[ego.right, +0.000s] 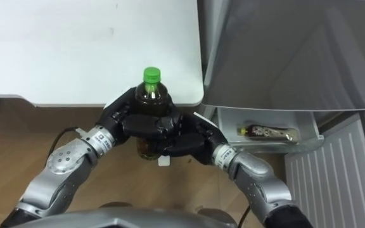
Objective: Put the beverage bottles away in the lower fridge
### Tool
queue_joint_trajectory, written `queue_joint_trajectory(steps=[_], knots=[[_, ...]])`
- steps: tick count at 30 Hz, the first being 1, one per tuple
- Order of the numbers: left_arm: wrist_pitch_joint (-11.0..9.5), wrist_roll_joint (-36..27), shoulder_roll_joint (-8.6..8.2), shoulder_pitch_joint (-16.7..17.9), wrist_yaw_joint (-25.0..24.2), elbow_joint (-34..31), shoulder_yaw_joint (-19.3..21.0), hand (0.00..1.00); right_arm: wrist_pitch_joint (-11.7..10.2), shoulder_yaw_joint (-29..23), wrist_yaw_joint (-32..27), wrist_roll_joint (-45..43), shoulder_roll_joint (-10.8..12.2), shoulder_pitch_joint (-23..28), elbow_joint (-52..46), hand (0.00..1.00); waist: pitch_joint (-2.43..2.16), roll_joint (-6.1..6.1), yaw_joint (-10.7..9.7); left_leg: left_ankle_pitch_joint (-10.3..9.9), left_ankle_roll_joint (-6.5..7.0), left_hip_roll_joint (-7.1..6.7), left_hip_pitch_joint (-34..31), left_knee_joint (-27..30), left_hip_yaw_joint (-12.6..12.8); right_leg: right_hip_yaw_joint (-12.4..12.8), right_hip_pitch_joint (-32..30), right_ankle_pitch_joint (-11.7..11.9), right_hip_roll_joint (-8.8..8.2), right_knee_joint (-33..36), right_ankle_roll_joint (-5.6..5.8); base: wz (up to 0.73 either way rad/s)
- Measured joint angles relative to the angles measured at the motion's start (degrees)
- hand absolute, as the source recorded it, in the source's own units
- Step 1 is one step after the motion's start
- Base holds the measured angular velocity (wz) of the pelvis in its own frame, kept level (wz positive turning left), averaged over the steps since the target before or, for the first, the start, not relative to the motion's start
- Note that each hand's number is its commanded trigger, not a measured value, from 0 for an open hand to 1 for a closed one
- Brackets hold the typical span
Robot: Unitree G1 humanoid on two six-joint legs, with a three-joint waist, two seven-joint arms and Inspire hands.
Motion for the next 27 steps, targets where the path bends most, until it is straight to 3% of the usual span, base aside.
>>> queue_joint_trajectory(steps=[11,17,21,27], knots=[[0.01,-0.13,0.04,0.0,-0.02,-0.5,0.45,0.0,0.01,0.1,1.07,2.75,0.64,-0.17,2.21,1.0,0.04,0.06,-0.04,-0.01,-0.05,0.3,0.21,0.36,0.48,0.05,-0.08,0.15,0.19,-0.28,-0.18,0.0],[0.03,-0.08,0.05,0.0,0.33,-4.13,1.56,0.0,-1.13,1.16,1.69,8.4,0.81,-0.13,2.19,1.0,0.02,0.22,0.07,-0.08,-0.16,0.53,0.2,0.05,0.45,-0.41,0.1,0.31,0.32,-0.33,-0.3,0.0],[-0.08,0.02,-0.07,-0.01,2.14,-9.83,2.61,0.0,-1.26,2.12,4.55,11.44,1.18,0.06,2.17,1.0,-0.08,0.4,-0.1,-0.06,-0.2,0.59,0.45,0.04,0.34,-0.64,0.17,0.36,0.35,-0.35,-0.37,0.0],[-2.45,-0.92,-0.33,-0.76,2.77,-12.76,2.64,0.0,-0.9,5.92,5.61,11.07,0.89,0.59,2.18,1.0,-0.03,0.65,0.19,0.01,-0.29,0.59,2.22,-0.9,0.62,-1.14,1.39,0.36,0.29,-0.49,-0.37,-0.02]])
